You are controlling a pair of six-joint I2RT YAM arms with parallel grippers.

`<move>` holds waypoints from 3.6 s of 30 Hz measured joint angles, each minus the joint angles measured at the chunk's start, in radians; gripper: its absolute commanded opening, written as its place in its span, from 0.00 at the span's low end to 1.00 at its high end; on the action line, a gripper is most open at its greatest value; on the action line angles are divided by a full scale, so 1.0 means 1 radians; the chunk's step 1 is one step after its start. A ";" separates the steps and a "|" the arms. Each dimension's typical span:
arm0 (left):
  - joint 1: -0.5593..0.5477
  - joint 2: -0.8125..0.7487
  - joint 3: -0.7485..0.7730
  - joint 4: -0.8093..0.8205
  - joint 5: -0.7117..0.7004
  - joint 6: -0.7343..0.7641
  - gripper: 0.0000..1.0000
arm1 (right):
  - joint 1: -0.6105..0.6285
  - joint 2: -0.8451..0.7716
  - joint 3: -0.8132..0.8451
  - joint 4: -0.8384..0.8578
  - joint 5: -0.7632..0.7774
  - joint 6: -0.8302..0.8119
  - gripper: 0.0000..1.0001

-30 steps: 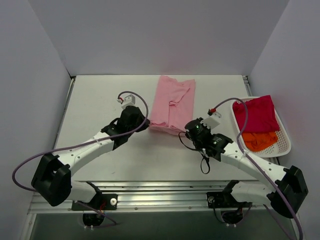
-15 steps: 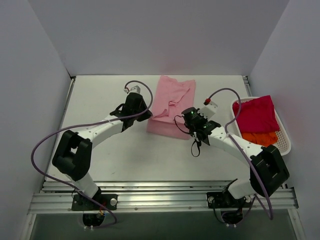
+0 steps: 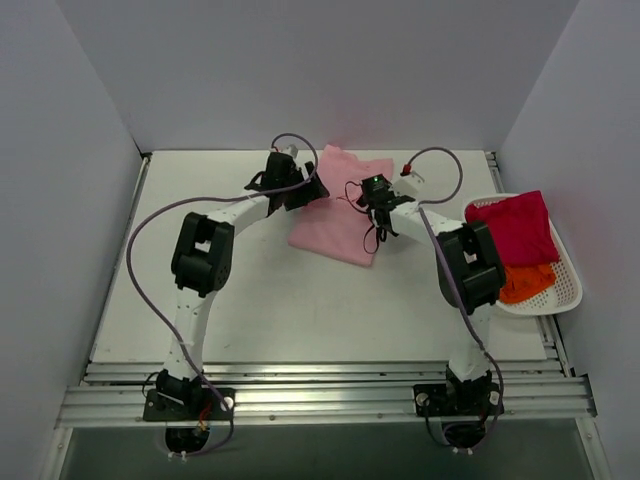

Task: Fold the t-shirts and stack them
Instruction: Fold the tshirt

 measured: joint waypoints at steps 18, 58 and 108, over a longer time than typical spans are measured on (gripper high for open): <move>0.140 -0.357 -0.199 -0.011 0.008 0.074 0.94 | -0.026 -0.341 -0.138 -0.072 0.085 -0.014 1.00; 0.090 -0.344 -0.770 0.445 0.025 -0.119 0.73 | 0.153 -0.170 -0.572 0.577 -0.241 0.054 0.23; -0.303 -0.918 -1.085 0.131 -0.360 -0.229 0.02 | 0.162 -0.777 -0.746 0.057 -0.244 0.031 0.00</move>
